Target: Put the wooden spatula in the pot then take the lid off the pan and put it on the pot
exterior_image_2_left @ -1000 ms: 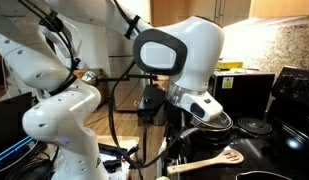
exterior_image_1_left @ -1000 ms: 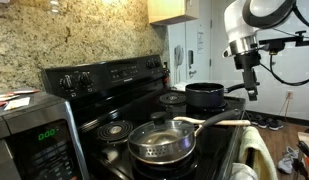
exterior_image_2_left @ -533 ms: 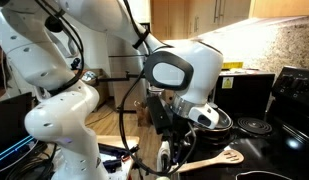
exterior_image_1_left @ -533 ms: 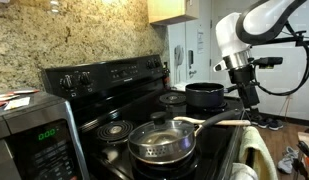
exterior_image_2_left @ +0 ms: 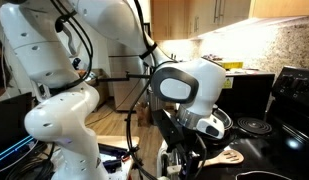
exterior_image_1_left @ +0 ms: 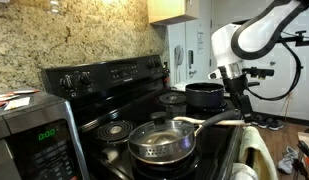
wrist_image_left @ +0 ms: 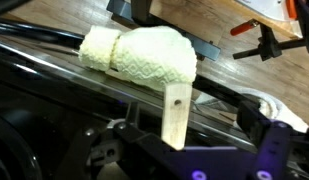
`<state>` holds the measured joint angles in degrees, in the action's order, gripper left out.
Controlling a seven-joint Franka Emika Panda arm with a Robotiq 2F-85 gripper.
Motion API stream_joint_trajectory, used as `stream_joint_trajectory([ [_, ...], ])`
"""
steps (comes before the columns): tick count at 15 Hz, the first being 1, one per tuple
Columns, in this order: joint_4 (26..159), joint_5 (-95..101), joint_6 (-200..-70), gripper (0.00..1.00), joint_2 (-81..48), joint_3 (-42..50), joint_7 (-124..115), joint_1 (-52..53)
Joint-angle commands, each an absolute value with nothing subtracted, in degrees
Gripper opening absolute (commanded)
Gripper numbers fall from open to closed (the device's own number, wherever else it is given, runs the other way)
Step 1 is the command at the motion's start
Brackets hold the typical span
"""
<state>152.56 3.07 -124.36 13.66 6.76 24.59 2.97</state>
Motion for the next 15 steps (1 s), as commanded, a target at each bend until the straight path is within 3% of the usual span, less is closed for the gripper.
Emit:
stream_joint_trajectory([
  [1, 152.99, 4.69, -129.76, 1.0, 11.13, 6.32, 26.13, 1.48],
  [15, 154.0, 3.3, -132.37, 1.0, 10.78, 8.02, 29.09, -1.23],
])
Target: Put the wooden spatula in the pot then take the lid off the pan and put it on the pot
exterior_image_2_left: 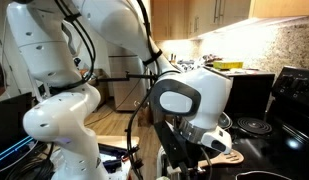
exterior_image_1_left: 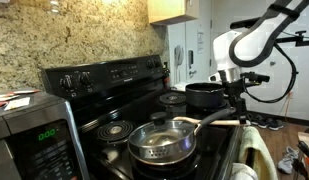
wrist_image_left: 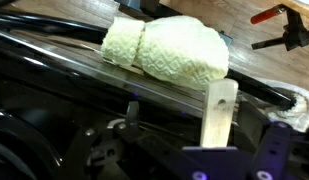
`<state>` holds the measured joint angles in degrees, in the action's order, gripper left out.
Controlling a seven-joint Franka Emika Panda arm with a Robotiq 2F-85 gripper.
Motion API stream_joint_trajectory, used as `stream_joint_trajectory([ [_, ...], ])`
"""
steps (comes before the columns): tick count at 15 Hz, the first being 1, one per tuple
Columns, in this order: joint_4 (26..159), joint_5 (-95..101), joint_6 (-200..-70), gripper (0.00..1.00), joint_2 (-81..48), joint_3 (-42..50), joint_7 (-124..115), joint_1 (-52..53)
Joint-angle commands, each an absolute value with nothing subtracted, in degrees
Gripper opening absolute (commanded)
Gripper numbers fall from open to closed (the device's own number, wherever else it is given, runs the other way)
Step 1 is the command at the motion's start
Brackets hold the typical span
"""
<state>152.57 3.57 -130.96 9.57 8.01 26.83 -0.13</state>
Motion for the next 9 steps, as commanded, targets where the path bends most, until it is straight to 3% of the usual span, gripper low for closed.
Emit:
stream_joint_trajectory([
  [1, 154.05, 3.21, -132.12, 1.0, 10.81, 8.04, 29.42, -1.16],
  [9, 154.89, 3.87, -129.82, 1.0, 11.8, 6.88, 31.08, -0.22],
])
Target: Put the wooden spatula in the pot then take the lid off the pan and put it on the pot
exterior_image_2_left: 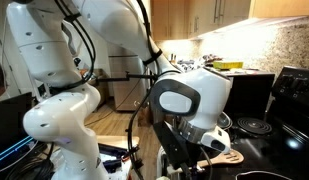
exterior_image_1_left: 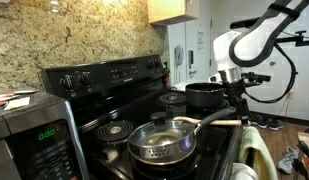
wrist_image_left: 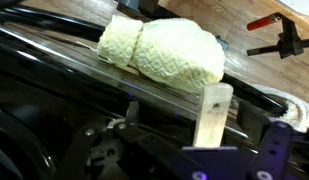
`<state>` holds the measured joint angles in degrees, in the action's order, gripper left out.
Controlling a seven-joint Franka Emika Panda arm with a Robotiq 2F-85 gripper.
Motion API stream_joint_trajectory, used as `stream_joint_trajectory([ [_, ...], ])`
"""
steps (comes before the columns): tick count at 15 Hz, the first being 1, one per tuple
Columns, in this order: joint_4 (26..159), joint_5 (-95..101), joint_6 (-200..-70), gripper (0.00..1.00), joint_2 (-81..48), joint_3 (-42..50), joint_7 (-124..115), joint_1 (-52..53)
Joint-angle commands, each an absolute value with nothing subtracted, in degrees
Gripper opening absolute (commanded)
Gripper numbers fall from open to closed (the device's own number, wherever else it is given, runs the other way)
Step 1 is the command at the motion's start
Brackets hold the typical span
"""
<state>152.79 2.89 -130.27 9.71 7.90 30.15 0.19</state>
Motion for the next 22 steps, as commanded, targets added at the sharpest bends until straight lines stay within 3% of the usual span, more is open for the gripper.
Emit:
stream_joint_trajectory([
  [1, 155.42, 5.06, -130.41, 1.0, 11.97, 6.59, 30.53, -0.33],
  [4, 156.48, 7.2, -130.87, 1.0, 12.51, 5.81, 29.13, -0.37],
  [5, 156.75, 8.72, -131.77, 0.75, 12.73, 5.39, 27.92, -0.51],
  [7, 156.93, 10.37, -131.77, 0.68, 13.31, 5.05, 27.18, -0.5],
  [16, 157.3, 11.83, -130.69, 0.08, 14.57, 4.72, 25.68, -0.59],
  [22, 153.74, 7.41, -122.58, 0.1, 17.0, 6.47, 24.76, -1.2],
])
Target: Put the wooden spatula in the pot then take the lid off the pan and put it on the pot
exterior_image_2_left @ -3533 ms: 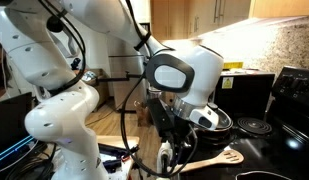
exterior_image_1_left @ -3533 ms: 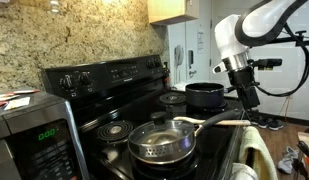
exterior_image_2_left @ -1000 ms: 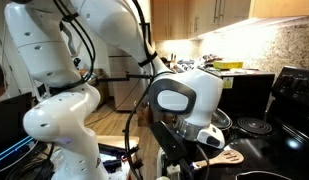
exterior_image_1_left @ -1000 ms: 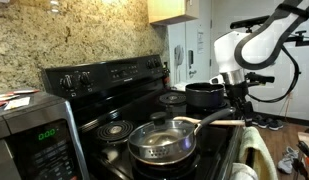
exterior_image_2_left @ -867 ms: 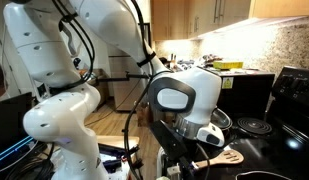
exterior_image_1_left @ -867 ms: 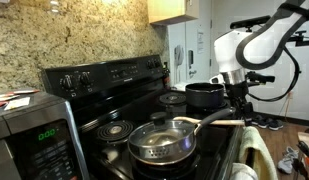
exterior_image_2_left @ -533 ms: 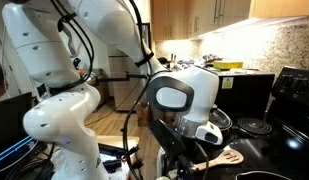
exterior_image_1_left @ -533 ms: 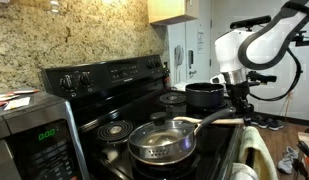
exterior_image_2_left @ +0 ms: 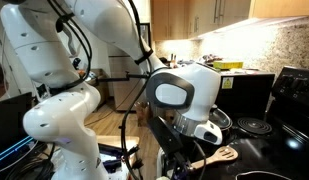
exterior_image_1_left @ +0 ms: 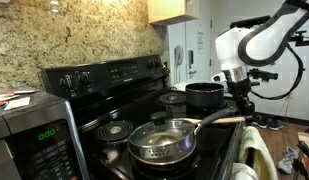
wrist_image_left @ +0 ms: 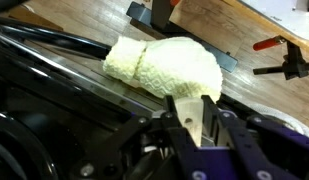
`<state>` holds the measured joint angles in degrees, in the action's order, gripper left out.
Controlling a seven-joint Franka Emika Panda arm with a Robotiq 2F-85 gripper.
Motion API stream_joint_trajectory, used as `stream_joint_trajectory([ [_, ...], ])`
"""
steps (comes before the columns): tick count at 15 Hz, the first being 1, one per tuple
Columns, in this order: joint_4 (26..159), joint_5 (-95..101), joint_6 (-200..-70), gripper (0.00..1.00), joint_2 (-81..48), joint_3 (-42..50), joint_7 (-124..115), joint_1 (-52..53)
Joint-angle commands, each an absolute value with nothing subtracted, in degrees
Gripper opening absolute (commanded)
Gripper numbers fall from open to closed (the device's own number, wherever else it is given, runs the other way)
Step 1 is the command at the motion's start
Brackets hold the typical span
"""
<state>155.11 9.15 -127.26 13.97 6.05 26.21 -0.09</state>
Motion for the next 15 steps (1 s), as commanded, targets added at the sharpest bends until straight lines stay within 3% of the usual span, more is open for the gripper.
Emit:
stream_joint_trajectory([
  [1, 152.84, 7.49, -120.55, 0.1, 17.95, 6.85, 24.04, -1.71],
  [9, 147.49, 10.03, -111.09, 0.1, 24.21, 8.68, 20.2, -5.2],
  [15, 140.1, -4.09, -102.64, 0.1, 23.85, 11.94, 25.46, -2.24],
])
